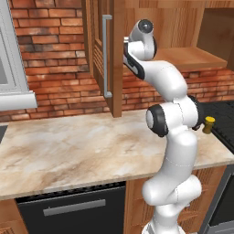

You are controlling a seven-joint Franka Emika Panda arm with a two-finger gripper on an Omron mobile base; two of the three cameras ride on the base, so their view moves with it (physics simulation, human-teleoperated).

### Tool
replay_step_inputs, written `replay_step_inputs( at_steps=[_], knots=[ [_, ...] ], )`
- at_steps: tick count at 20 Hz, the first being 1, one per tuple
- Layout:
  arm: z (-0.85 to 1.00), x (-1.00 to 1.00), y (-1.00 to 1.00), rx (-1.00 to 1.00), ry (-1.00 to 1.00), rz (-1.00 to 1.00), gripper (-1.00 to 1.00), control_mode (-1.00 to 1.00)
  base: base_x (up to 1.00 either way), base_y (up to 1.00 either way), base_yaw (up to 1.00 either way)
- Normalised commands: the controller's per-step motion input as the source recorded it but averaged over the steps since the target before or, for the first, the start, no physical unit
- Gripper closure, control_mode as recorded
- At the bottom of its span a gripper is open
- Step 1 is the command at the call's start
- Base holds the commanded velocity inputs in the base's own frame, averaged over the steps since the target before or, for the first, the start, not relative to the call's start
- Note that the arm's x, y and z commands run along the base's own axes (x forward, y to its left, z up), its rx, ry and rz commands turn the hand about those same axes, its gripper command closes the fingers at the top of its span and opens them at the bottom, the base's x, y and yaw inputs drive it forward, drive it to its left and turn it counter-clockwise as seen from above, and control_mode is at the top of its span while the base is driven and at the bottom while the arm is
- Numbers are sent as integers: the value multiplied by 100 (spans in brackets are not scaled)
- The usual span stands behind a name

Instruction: Collect the turmeric, ketchup, and shaker from the cabinet and place them next to the stove.

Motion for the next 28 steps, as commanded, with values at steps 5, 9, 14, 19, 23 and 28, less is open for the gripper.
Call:
replay_step_inputs(
  at_steps=[5,9,14,19,23,28],
  knots=[
    [0,0,0,0,0,0,100,-100,0,0,0],
    [-1,-8,0,0,-1,0,100,-100,0,0,0],
    [0,-44,-7,0,-8,0,100,-100,0,0,0],
    [-8,-65,-18,0,-9,0,100,-100,0,0,0],
    [-18,-78,-23,0,-9,0,100,-100,0,0,0],
    [-17,-74,-30,0,-6,0,100,-100,0,0,0]
  ],
)
